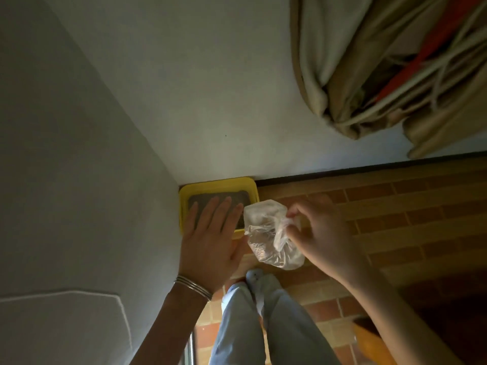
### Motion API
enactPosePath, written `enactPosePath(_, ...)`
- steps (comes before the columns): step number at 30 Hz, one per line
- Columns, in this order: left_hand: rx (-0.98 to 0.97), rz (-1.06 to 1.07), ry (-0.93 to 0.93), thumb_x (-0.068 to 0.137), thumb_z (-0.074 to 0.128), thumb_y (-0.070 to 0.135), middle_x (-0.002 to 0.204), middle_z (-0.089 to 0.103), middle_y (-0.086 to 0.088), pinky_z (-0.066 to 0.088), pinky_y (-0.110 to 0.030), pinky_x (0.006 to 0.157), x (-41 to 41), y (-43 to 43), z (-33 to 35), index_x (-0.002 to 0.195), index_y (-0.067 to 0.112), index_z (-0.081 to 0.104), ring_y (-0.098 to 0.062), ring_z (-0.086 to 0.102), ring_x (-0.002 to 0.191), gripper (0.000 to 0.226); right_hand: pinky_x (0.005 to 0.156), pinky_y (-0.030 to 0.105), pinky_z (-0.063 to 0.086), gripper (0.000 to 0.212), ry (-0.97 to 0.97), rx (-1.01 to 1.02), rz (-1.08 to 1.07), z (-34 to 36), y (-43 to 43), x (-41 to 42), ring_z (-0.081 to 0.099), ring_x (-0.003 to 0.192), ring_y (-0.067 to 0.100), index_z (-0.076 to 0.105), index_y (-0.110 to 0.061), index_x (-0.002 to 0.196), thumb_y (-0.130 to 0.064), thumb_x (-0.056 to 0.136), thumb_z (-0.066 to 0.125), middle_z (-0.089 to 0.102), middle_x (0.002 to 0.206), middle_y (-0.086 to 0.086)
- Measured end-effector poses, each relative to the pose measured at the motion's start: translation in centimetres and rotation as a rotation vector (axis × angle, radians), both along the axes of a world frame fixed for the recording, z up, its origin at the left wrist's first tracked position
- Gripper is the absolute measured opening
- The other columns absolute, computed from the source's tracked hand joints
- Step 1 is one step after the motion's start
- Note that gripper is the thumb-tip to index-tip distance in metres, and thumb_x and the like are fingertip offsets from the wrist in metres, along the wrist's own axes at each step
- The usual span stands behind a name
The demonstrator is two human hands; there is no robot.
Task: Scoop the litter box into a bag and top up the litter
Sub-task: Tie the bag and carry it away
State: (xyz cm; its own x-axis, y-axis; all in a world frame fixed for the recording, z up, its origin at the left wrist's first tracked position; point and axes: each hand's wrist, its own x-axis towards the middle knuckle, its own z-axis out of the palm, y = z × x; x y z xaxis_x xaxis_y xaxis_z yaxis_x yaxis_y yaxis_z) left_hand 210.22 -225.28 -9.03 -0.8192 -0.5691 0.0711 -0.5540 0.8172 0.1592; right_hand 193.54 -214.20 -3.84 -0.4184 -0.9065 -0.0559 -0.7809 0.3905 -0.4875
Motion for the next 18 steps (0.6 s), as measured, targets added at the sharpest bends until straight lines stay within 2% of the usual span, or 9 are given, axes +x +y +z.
enactPosePath(4,0.0,-0.156,0.019,0.084,0.039,0.046,0.124,0.061,-0.011,0.038,-0.058,0.1,-1.0,1.4,3.5,0.12,0.013,0.062,-0.033,0.055,0.117,0.055,0.076,0.03,0.04,0.006,0.027,-0.052,-0.147,3.1,3.4,0.4,0.046,0.076,0.008,0.063,-0.016,0.083,-0.021,0.08,0.064,0.047,0.073,-0.018)
enactPosePath(6,0.009,-0.236,0.031,0.084,0.04,0.046,0.123,0.062,-0.011,0.039,-0.057,0.099,-1.8,2.4,4.9,0.12,0.012,0.063,-0.033,0.055,0.117,0.054,0.078,0.03,0.04,0.007,0.033,-0.063,-0.224,4.0,5.7,0.3,0.047,0.071,0.009,0.063,-0.014,0.083,-0.021,0.081,0.064,0.051,0.072,-0.014)
enactPosePath(8,0.018,-0.312,0.038,0.085,0.038,0.046,0.121,0.063,-0.012,0.041,-0.056,0.098,-2.8,3.5,6.3,0.12,0.011,0.063,-0.033,0.057,0.115,0.055,0.079,0.024,0.038,0.016,0.031,-0.031,-0.294,4.7,8.1,0.3,0.05,0.07,0.008,0.063,-0.014,0.086,-0.028,0.084,0.057,0.058,0.076,-0.008)
enactPosePath(10,0.041,-0.388,0.037,0.086,0.035,0.045,0.118,0.064,-0.013,0.042,-0.054,0.098,-3.9,4.8,7.4,0.12,0.01,0.062,-0.033,0.059,0.111,0.055,0.07,0.013,0.037,0.021,0.032,-0.001,-0.37,5.3,10.6,0.5,0.052,0.068,0.005,0.063,-0.013,0.088,-0.03,0.087,0.051,0.058,0.078,-0.009)
enactPosePath(11,0.059,-0.42,0.02,0.086,0.033,0.046,0.118,0.065,-0.013,0.04,-0.053,0.098,-4.5,5.4,7.9,0.121,0.011,0.061,-0.032,0.06,0.11,0.056,0.062,0.008,0.036,0.015,0.007,-0.033,-0.439,5.6,11.9,0.5,0.052,0.063,0.002,0.063,-0.013,0.087,-0.026,0.086,0.056,0.057,0.076,-0.01)
enactPosePath(13,0.081,-0.473,-0.039,0.087,0.029,0.049,0.122,0.062,-0.011,0.035,-0.049,0.103,-6.0,6.8,8.8,0.128,0.014,0.055,-0.029,0.057,0.115,0.06,0.054,0.007,0.036,0.006,-0.047,-0.097,-0.59,6.0,14.5,0.3,0.052,0.058,-0.002,0.064,-0.014,0.085,-0.019,0.084,0.062,0.058,0.071,-0.008)
enactPosePath(14,0.074,-0.505,-0.046,0.088,0.03,0.051,0.124,0.061,-0.01,0.034,-0.048,0.104,-6.8,7.6,9.0,0.13,0.015,0.053,-0.028,0.055,0.117,0.059,0.055,0.012,0.039,0.005,-0.074,-0.099,-0.651,6.2,15.7,0.2,0.053,0.06,0.0,0.064,-0.015,0.086,-0.019,0.084,0.061,0.059,0.071,-0.007)
enactPosePath(16,0.052,-0.573,-0.014,0.088,0.047,0.048,0.122,0.062,-0.011,0.035,-0.049,0.103,-8.5,9.3,9.3,0.127,0.014,0.055,-0.029,0.057,0.114,0.053,0.06,0.021,0.045,0.003,-0.128,-0.114,-0.757,6.5,18.3,-0.4,0.056,0.067,0.008,0.062,-0.018,0.085,-0.019,0.083,0.06,0.06,0.073,-0.005)
enactPosePath(18,0.029,-0.635,0.016,0.084,0.06,0.042,0.119,0.064,-0.011,0.037,-0.049,0.101,-10.4,11.2,9.5,0.123,0.013,0.059,-0.029,0.059,0.111,0.049,0.058,0.017,0.041,0.008,-0.131,-0.177,-0.842,7.0,20.8,-1.2,0.054,0.065,0.006,0.056,-0.022,0.079,-0.017,0.082,0.062,0.056,0.067,-0.011)
